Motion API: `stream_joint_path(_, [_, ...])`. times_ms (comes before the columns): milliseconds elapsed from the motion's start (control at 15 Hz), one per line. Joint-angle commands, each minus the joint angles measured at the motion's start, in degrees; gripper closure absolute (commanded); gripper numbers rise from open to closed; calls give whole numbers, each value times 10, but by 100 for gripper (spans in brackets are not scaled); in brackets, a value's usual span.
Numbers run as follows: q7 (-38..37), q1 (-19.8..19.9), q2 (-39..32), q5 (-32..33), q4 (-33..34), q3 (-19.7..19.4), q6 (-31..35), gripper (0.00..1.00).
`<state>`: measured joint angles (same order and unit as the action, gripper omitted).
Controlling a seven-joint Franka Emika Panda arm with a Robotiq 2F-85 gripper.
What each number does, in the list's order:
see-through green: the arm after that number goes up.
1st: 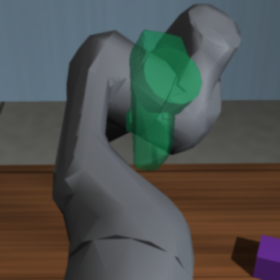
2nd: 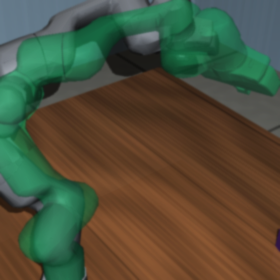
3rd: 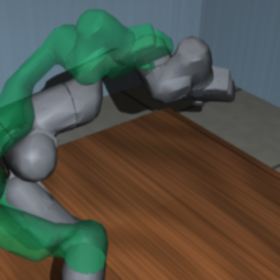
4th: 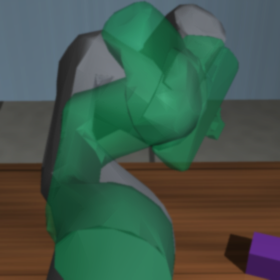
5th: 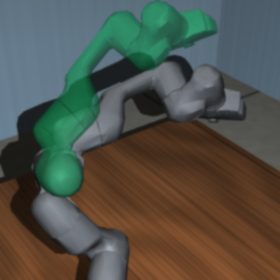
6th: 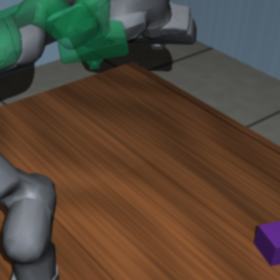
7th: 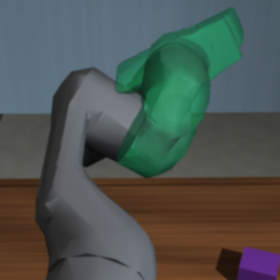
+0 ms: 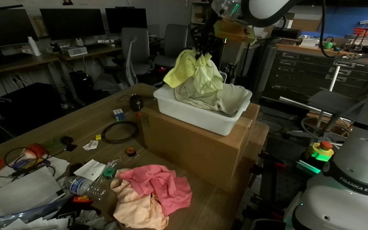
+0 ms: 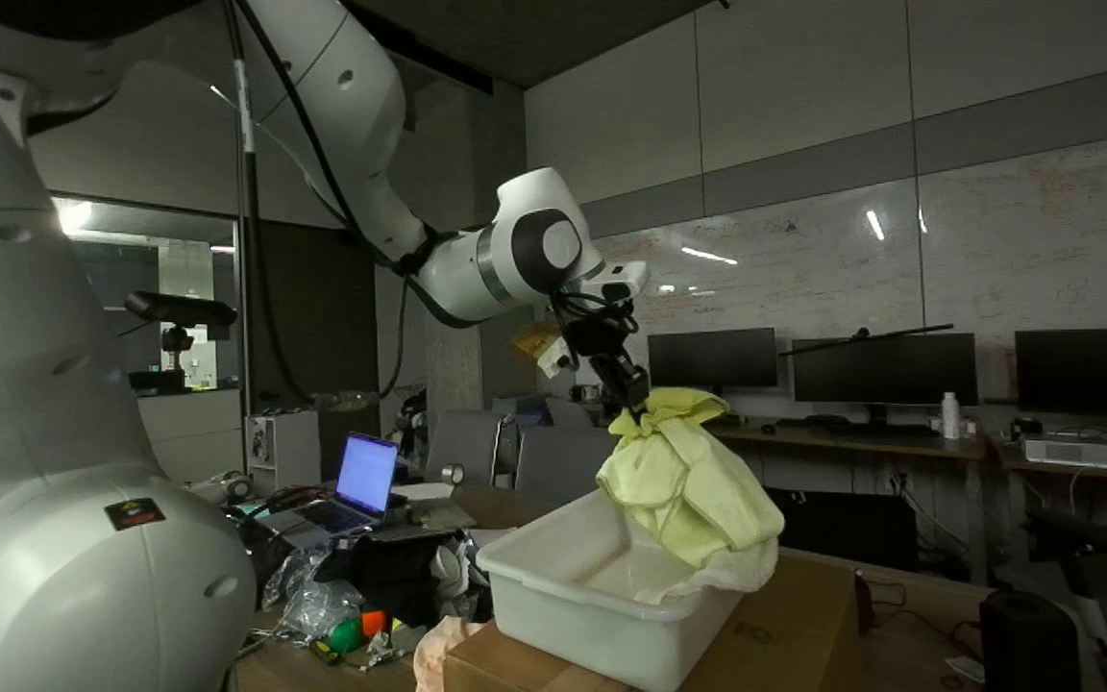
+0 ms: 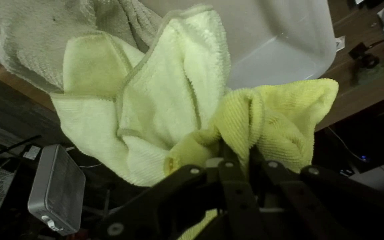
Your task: Remove the clothes from the white bin and put them on the table
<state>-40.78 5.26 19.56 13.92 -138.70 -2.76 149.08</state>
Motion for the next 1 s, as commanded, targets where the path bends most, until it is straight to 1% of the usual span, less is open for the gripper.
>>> stream_joint_path(0, [122,-28,35,-91,-13,-4,14,94])
stream_joint_path(200, [237,-65,48,-180,0,-5,-24,94])
stream_joint_path(400, [332,-106,56,-251,11,-9,-60,94])
stream_joint_path(733, [455,-168,48,-342,49,-8,-143,94])
stream_joint_path(933, [504,-198,25,-378,86,4,-205,94])
